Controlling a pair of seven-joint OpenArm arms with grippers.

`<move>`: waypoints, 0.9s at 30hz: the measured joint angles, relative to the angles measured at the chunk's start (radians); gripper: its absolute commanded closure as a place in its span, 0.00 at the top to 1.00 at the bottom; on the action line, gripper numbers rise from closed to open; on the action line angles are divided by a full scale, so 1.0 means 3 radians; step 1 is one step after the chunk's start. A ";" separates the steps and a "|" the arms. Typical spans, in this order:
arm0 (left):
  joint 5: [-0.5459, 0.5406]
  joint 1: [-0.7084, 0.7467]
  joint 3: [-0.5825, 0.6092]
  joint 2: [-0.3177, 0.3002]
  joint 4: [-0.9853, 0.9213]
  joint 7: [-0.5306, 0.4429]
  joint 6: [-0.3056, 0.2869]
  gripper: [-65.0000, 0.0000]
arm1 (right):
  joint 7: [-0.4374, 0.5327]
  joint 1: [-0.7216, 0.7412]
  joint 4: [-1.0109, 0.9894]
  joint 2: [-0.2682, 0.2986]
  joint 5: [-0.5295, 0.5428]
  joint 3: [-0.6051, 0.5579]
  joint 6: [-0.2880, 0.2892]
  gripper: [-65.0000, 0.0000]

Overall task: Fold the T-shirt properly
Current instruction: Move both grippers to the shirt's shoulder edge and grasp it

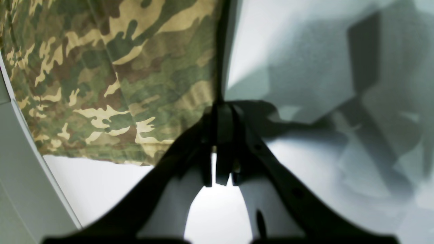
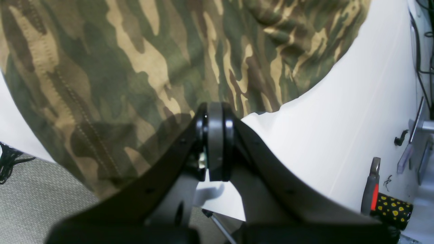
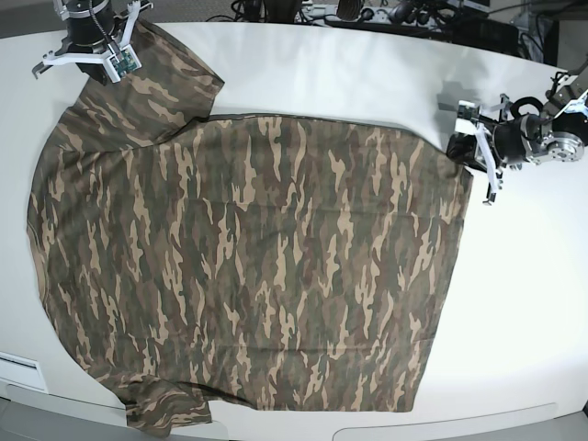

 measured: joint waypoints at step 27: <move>-0.0025 0.0010 0.0009 0.0015 0.0080 0.0209 0.0131 0.00 | 0.0108 0.0903 -0.1071 0.0401 0.0127 0.0010 0.0039 0.47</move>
